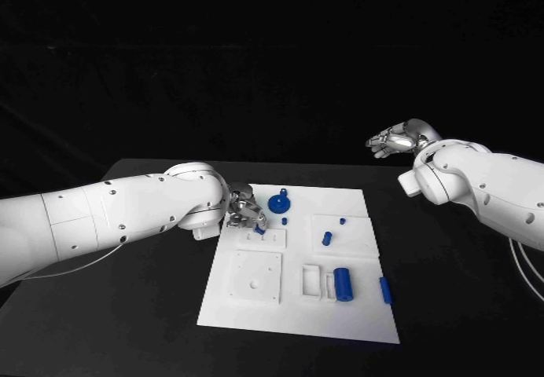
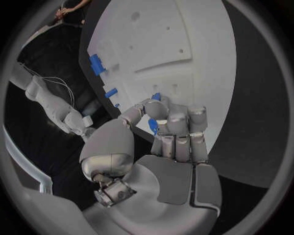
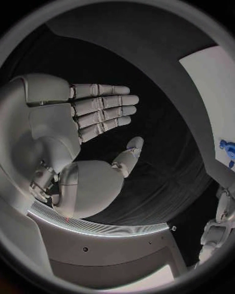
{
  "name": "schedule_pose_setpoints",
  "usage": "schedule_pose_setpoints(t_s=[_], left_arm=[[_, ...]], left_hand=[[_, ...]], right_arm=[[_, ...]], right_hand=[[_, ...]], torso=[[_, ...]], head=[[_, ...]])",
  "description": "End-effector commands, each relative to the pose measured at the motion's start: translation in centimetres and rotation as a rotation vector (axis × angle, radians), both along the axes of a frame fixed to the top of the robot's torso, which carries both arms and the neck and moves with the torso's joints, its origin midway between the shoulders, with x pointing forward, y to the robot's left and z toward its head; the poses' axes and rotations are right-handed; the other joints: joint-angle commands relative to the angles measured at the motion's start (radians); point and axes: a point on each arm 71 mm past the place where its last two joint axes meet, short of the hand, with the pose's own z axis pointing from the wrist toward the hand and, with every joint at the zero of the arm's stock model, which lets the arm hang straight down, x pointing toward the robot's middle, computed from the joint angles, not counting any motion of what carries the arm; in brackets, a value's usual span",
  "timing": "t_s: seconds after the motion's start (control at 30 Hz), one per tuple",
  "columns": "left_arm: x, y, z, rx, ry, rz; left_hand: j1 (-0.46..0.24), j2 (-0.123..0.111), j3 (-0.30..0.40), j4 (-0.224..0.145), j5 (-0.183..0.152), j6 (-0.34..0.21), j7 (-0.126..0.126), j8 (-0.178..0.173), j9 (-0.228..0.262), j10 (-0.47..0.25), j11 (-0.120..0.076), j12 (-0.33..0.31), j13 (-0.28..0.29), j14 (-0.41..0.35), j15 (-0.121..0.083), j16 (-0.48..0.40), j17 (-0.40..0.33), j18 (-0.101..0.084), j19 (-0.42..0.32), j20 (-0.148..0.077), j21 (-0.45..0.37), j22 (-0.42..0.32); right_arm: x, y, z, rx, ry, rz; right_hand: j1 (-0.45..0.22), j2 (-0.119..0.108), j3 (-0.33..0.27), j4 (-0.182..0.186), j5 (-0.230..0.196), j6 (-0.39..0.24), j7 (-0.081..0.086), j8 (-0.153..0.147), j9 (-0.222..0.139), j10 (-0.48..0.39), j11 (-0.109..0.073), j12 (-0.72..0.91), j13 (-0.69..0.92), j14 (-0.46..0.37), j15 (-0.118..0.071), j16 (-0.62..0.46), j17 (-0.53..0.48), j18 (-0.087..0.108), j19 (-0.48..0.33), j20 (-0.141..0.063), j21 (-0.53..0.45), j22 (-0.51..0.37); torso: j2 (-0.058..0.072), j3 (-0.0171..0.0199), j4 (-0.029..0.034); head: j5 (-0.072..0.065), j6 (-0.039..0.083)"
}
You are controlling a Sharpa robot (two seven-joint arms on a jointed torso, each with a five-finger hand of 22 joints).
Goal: Assemble the parts on the task board
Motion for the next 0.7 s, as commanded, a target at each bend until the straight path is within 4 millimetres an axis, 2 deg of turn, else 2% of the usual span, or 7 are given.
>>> schedule_pose_setpoints(t_s=[0.03, 0.7], left_arm=[[-0.26, -0.32, -0.16, 0.007, 0.021, -0.024], [-0.87, -0.69, -0.56, 0.01, 0.038, -0.048]], left_hand=[[0.002, 0.008, 0.0, 0.004, -0.002, 0.201, -0.119, 0.004, 0.354, -0.039, -0.038, 0.005, 0.001, 0.016, -0.061, 0.004, -0.001, 0.017, 0.005, -0.107, 0.006, 0.001], [-0.003, 0.013, 0.002, 0.003, 0.009, 0.202, -0.12, 0.001, 0.357, -0.044, -0.039, 0.013, 0.0, 0.012, -0.061, 0.01, -0.007, 0.018, 0.003, -0.107, 0.007, 0.004]], right_arm=[[-0.02, 0.27, 0.02, 0.004, 0.005, 0.015], [0.04, 0.5, -0.08, -0.001, 0.014, 0.026]], right_hand=[[-0.004, -0.001, -0.006, 0.002, -0.003, -0.01, 0.0, 0.004, -0.002, -0.001, 0.004, -0.005, -0.003, -0.006, 0.004, -0.006, -0.002, -0.011, -0.007, 0.002, -0.006, 0.002], [0.003, 0.003, 0.0, 0.008, -0.005, -0.017, 0.003, 0.004, -0.009, -0.006, 0.007, -0.008, -0.016, -0.012, 0.008, -0.013, -0.007, -0.01, -0.015, 0.006, -0.011, 0.006]], torso=[[-0.001, 0.0003, -0.0014], [-0.001, 0.0002, 0.0007]], head=[[0.001, -0.002], [-0.003, -0.006]])
